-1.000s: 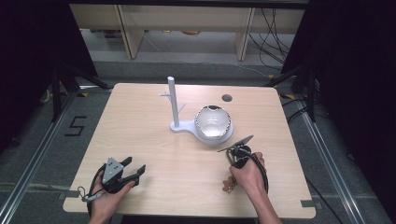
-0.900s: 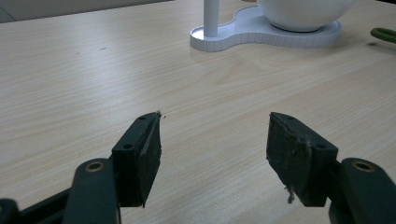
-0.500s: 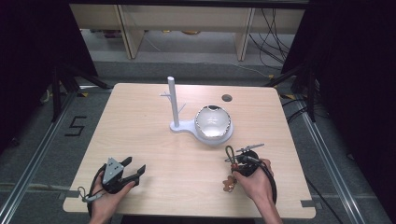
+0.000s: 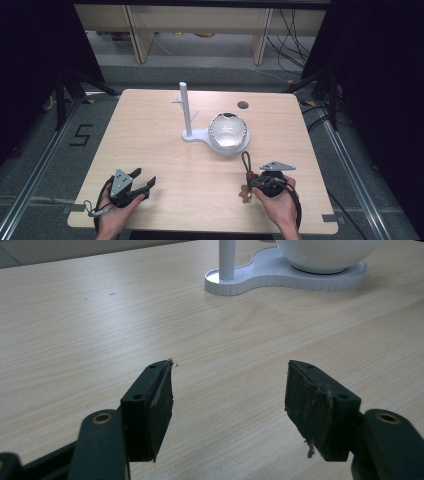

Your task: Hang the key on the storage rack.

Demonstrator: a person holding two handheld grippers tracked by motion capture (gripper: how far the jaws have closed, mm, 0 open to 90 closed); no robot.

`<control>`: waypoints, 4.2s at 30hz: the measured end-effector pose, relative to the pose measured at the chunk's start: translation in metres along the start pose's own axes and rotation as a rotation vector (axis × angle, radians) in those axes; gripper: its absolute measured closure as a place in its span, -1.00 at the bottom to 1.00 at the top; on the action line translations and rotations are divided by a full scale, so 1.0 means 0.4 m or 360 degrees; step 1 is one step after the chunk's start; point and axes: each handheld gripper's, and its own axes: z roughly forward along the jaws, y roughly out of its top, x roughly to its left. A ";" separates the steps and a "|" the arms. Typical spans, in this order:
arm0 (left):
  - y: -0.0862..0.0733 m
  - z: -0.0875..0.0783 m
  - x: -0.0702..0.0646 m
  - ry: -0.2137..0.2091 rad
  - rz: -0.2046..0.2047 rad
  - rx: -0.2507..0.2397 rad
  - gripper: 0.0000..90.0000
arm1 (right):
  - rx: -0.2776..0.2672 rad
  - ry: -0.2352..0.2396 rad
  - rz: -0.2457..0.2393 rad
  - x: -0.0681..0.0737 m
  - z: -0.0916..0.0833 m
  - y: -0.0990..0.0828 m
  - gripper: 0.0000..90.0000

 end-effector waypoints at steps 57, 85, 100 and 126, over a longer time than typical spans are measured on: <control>0.017 -0.018 0.001 -0.0013 -0.0065 -0.0088 -0.29 | -0.0586 -0.0013 -0.0131 0.015 -0.046 -0.022 0.55; 0.134 -0.044 -0.046 -0.0194 -0.0007 -0.0209 -0.26 | -0.0670 -0.0044 -0.0214 0.044 -0.064 0.007 0.55; 0.195 -0.037 -0.086 -0.0312 0.0016 -0.0259 -0.23 | -0.0715 -0.0009 -0.0245 0.072 -0.068 0.026 0.55; 0.280 -0.002 -0.146 -0.0441 0.0090 -0.0255 -0.11 | -0.0733 0.0066 -0.0265 0.111 -0.040 0.044 0.55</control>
